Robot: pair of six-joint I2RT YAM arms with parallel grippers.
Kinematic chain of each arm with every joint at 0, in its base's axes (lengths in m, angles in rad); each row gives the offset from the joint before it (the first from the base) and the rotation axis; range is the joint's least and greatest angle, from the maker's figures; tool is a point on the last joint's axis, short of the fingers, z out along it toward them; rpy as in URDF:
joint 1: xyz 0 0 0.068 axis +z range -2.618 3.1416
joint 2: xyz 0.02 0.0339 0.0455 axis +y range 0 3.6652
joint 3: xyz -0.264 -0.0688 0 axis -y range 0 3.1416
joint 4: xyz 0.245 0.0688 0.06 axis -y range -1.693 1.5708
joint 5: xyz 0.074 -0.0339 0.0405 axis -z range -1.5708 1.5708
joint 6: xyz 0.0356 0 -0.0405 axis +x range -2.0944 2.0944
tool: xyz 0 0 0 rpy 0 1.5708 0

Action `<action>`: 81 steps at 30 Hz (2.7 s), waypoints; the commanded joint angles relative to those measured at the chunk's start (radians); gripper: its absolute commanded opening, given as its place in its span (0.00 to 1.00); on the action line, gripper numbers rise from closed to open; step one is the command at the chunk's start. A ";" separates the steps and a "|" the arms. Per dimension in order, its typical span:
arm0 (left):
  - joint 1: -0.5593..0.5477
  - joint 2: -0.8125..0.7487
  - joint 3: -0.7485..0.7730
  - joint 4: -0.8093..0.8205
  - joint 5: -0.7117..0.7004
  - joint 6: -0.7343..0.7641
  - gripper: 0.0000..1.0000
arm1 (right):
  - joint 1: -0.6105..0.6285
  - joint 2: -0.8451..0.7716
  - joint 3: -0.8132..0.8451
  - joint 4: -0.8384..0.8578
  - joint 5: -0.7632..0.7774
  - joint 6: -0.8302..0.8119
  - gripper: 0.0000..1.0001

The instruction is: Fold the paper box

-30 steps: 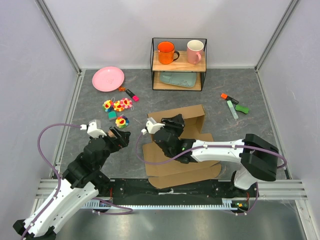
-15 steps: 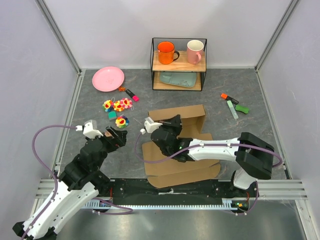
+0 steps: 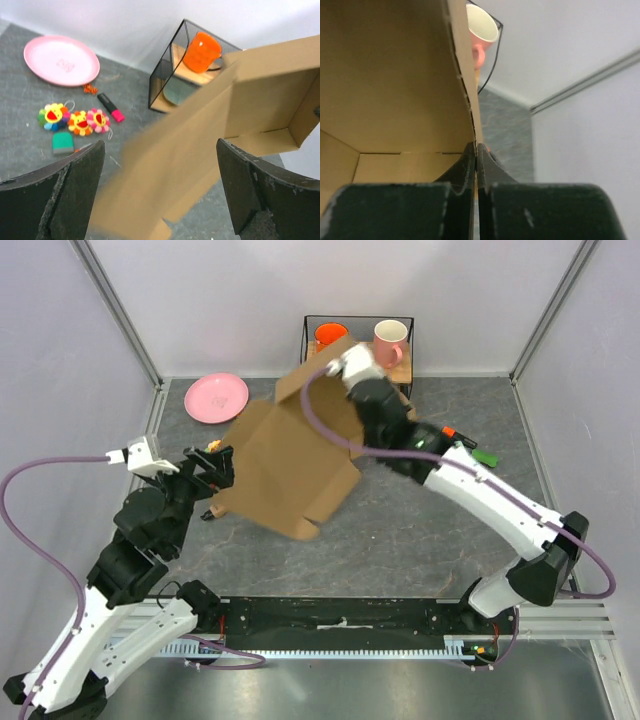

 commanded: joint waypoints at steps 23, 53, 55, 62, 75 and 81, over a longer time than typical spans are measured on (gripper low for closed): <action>0.002 -0.037 -0.138 0.009 0.154 -0.108 0.93 | -0.596 -0.335 -0.694 0.040 -1.066 1.742 0.00; 0.000 0.233 -0.334 0.245 0.492 -0.043 0.87 | -0.018 -0.291 -1.030 0.229 -0.775 2.160 0.23; 0.002 0.256 -0.310 0.233 0.472 -0.033 0.87 | -0.002 -0.289 -0.989 0.168 -0.763 2.114 0.36; 0.002 0.343 -0.235 0.210 0.421 -0.010 0.88 | 0.027 -0.320 -0.848 -0.041 -0.702 1.868 0.84; 0.002 0.149 -0.187 0.119 0.373 -0.022 0.90 | -0.045 -0.268 -0.368 -0.207 -0.279 0.883 0.98; 0.002 0.075 -0.311 0.098 0.419 -0.157 0.89 | -0.194 -0.070 -0.357 -0.083 -0.413 0.674 0.98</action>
